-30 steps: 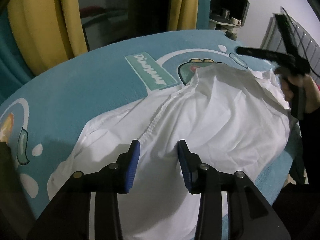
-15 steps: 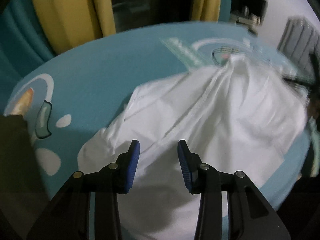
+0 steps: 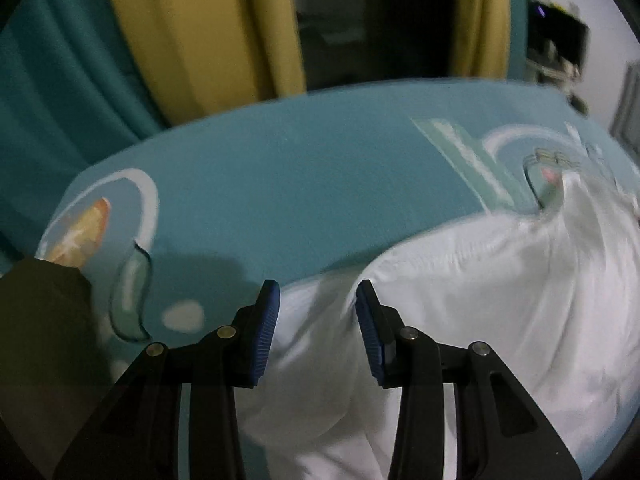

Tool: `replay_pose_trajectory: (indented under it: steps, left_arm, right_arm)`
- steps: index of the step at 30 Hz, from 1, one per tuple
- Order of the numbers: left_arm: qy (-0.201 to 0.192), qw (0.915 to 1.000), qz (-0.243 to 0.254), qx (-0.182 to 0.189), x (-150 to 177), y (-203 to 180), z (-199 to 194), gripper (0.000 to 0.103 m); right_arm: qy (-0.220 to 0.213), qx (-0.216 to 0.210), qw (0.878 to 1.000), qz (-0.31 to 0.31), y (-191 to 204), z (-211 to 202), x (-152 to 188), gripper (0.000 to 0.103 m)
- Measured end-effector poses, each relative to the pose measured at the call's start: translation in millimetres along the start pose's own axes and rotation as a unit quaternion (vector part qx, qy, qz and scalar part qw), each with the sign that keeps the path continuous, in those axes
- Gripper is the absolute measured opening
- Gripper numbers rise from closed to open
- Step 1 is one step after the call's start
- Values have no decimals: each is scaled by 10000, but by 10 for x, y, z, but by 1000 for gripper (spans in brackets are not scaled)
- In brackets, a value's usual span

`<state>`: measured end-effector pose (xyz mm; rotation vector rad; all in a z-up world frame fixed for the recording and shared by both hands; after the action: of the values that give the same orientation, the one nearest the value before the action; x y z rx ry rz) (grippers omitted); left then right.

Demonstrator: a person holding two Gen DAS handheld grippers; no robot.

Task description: Fold large clothes

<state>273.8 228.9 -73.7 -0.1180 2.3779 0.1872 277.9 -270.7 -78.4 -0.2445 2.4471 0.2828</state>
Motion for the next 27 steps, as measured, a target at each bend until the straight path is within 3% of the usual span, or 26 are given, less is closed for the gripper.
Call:
replay_pose_trajectory:
  steps: [6,9,13,16,18,21,27]
  left_arm:
    - [-441,9983,-370,-116,-79,160,-229,42]
    - [-470,9987,-178,122,-7,67,-318,42]
    - [-187,9979,148,599,188,-114,-279,42]
    - [204,9993,-5,306,296,-95,-19,42]
    - [97,9988,-341,341,277,8,49,43]
    - [71,9970,-749,-203,201,170,198,45]
    - [-34,9948,-848,-558,22,236,290,46]
  right_arm:
    - [-213,93,9997,-17,-34,-63,-68,63]
    - [-419,-37,9991,15,-99,-129,-138,63]
    - [-368,-17,9993,6,-169,-82,-178,63]
    - [-95,-120,9999,-27,-187,70,-152,63]
    - [36,-13,10000,-82,-187,183,-128,63]
    - [-40,117,9998,-158,-166,204,-164,63]
    - [-347,472,9979,262,-344,185,-341,63]
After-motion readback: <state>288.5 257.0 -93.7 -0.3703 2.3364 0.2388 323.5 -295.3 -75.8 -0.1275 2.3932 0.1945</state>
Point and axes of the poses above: each gripper's, at about its wrist camera, not at the fingertips, and z roughly the way its jaws point, y to its left, x to its underside, the point moved 2 cm from there along z, roughly the way its jaws point, and after that the axes turned 5 degrees about -y, right-handed, at the moved point
